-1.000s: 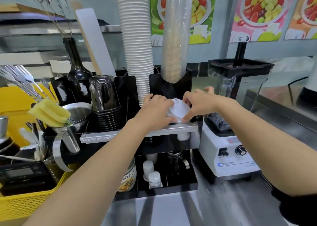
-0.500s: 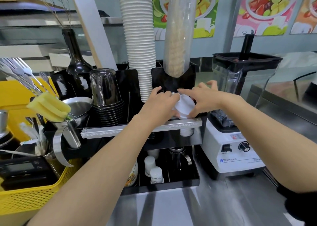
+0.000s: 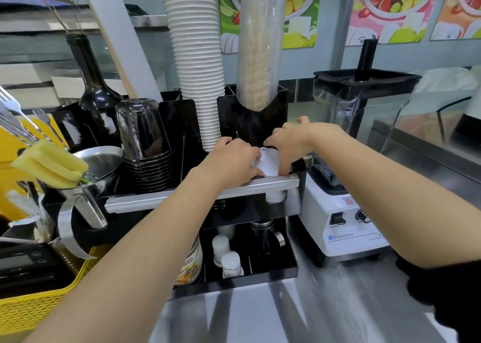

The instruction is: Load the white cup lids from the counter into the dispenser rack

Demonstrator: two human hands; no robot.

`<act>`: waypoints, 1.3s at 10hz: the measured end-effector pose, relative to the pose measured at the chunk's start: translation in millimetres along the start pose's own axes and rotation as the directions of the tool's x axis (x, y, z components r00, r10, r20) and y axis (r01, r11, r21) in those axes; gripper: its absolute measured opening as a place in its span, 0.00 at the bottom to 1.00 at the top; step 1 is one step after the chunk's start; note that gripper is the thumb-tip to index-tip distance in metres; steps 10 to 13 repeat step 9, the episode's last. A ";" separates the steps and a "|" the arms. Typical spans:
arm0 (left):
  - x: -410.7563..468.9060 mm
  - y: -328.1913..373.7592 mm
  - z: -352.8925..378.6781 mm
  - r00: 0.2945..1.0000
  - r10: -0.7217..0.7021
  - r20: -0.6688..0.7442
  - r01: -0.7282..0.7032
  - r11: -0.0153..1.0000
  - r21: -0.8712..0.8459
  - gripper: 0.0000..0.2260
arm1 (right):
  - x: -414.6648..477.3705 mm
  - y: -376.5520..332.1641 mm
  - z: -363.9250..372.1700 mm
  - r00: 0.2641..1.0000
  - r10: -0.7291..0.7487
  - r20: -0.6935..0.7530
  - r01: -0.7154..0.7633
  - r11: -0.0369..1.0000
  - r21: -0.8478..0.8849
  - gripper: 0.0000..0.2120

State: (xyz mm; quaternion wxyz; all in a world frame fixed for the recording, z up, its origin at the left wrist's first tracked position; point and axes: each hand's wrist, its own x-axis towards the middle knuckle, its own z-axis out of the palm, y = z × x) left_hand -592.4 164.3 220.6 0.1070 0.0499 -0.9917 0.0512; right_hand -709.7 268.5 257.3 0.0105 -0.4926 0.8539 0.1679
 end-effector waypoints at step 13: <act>-63.3 -8.5 -22.8 0.873 -0.152 -0.463 0.112 0.987 -0.113 0.26 | -67.3 -18.0 9.2 0.781 0.169 -0.601 0.293 0.751 0.592 0.29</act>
